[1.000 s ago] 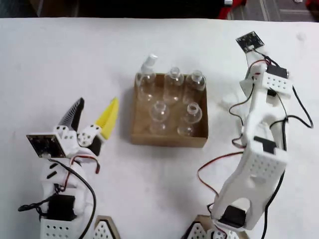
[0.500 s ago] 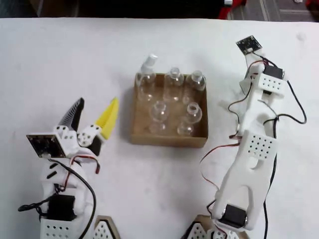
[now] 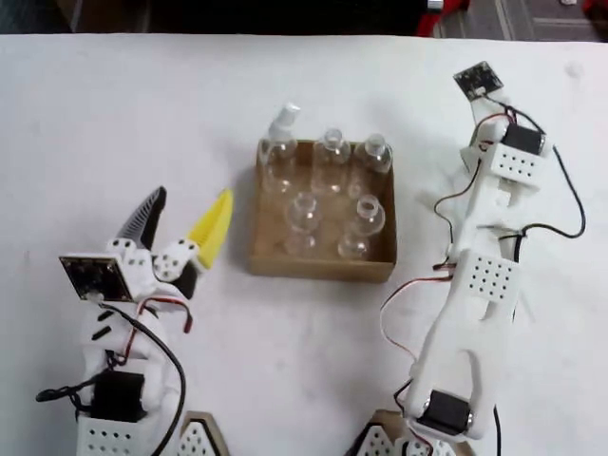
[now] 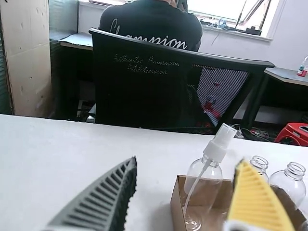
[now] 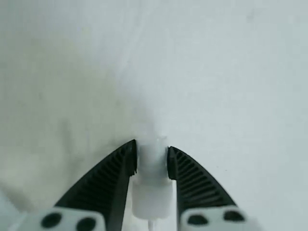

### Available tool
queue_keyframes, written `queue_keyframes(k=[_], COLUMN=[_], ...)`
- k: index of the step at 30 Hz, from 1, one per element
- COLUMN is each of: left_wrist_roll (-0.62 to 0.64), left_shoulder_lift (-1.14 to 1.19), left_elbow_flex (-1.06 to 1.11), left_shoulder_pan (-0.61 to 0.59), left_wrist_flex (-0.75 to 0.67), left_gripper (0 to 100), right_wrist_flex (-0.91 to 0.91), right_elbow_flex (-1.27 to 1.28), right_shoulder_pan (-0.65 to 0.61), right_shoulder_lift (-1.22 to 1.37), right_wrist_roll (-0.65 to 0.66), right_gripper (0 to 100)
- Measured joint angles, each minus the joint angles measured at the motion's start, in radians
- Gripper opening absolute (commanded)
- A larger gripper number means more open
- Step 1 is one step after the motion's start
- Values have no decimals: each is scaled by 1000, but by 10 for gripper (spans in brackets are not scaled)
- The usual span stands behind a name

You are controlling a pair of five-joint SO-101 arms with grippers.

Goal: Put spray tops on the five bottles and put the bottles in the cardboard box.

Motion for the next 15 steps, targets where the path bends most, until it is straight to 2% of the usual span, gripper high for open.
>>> queue_keyframes(k=[5,11,15], left_wrist_roll=[0,0,0], left_shoulder_lift=[0,0,0], left_elbow_flex=[0,0,0], left_shoulder_pan=[0,18,61], left_wrist_flex=[0,0,0], left_gripper=[297,301,301], right_wrist_flex=[115,224,276], right_elbow_flex=[-155,-161,-163], right_shoulder_pan=[-2,-2,-21], right_shoulder_lift=[0,-106,-264], right_wrist_roll=[0,-5,-115], right_gripper=[15,15,15])
